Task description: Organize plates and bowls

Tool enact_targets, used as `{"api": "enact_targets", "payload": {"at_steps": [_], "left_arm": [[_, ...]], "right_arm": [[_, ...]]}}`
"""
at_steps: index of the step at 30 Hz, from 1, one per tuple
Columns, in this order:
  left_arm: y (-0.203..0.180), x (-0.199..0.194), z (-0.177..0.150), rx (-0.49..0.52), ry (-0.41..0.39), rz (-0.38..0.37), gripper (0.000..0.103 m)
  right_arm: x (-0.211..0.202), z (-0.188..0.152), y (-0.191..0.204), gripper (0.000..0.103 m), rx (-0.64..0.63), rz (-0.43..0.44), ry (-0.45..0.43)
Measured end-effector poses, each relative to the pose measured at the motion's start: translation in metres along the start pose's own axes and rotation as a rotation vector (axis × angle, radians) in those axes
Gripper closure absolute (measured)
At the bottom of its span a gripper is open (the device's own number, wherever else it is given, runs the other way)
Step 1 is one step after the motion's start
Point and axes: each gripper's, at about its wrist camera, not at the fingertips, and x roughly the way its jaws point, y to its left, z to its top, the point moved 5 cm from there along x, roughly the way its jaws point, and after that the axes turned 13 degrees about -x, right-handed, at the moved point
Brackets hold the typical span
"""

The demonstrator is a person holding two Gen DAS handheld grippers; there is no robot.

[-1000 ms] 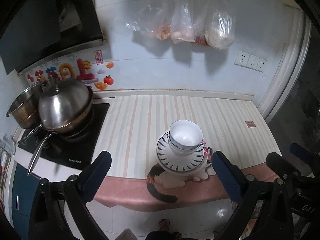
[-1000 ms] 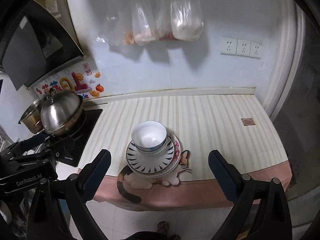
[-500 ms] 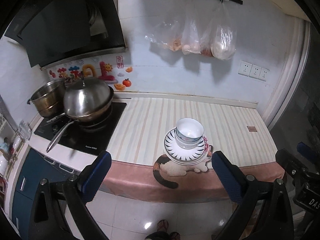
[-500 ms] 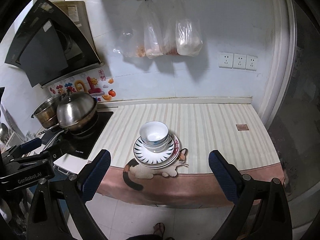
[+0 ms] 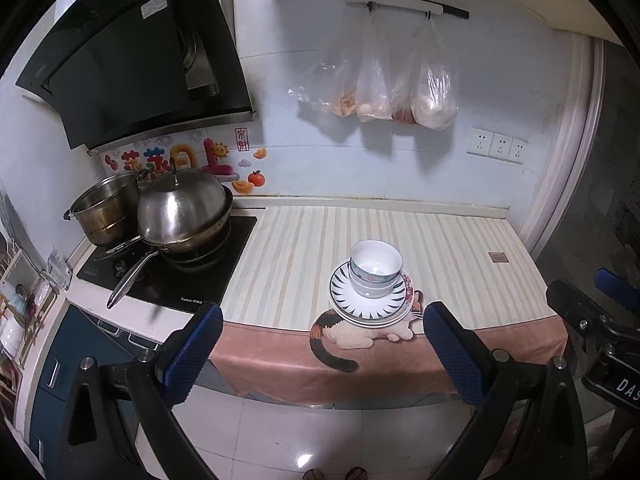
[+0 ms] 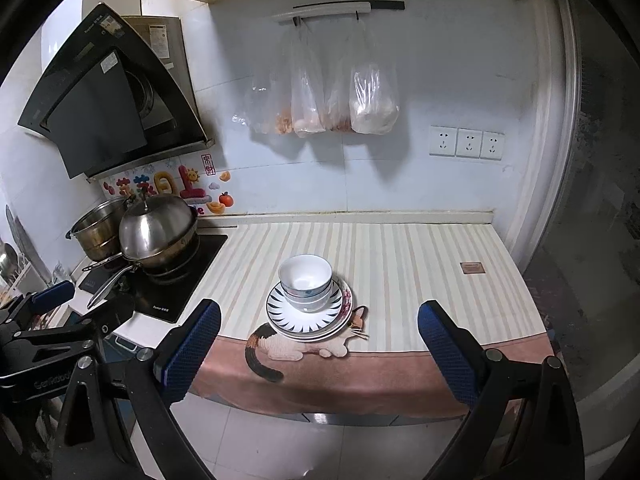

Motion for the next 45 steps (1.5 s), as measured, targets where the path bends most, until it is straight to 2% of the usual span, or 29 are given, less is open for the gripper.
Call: {"api": "enact_targets", "payload": {"at_steps": [45], "left_arm": [[0.018,-0.021,-0.004,0.006,-0.018,-0.015,0.0]], "right_arm": [[-0.007,-0.012,0.011,0.002,-0.019,-0.016,0.01]]}}
